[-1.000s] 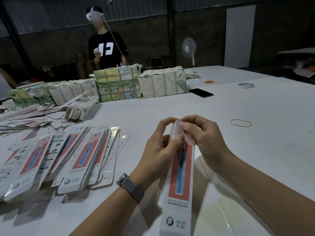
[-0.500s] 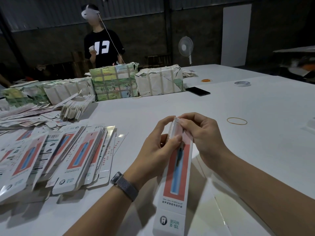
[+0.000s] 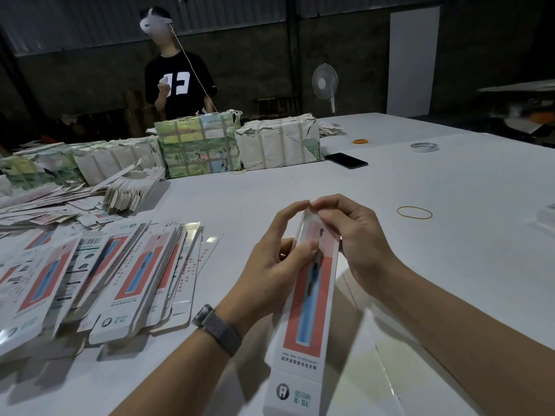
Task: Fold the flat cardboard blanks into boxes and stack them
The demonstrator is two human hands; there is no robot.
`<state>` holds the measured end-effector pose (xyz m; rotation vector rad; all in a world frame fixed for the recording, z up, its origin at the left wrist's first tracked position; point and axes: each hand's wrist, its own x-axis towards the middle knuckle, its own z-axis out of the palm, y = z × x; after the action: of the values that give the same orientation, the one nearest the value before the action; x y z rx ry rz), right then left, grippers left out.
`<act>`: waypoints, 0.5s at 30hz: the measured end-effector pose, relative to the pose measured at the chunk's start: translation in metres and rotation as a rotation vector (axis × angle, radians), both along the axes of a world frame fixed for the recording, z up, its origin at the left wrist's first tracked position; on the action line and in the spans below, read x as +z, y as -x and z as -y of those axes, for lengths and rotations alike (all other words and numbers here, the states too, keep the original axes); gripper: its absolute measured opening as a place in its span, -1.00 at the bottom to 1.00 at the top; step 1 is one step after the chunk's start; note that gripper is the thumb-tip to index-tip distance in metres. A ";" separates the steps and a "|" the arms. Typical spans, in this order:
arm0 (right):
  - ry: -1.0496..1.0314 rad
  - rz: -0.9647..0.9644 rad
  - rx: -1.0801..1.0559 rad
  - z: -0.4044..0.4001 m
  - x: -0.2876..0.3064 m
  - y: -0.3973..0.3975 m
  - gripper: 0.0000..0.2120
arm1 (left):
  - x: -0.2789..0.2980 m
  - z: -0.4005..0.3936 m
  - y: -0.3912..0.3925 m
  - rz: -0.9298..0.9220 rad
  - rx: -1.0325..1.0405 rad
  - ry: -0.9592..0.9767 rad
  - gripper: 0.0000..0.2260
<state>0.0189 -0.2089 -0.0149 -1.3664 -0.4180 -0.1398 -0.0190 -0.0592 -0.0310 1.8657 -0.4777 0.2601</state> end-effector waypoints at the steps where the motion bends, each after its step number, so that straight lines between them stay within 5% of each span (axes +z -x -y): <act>1: 0.015 0.005 -0.011 0.001 0.000 0.000 -0.63 | 0.000 0.000 0.000 -0.007 -0.003 0.006 -0.62; 9: 0.073 0.018 -0.141 0.001 0.001 -0.001 -0.71 | -0.005 -0.003 -0.002 -0.027 -0.022 -0.043 -0.59; 15: 0.081 -0.094 -0.005 0.007 0.005 -0.003 -0.70 | -0.007 -0.002 -0.003 -0.040 -0.028 -0.020 -0.65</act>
<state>0.0222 -0.2155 -0.0098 -1.4477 -0.3448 -0.0632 -0.0159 -0.0567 -0.0382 1.8792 -0.4807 0.1995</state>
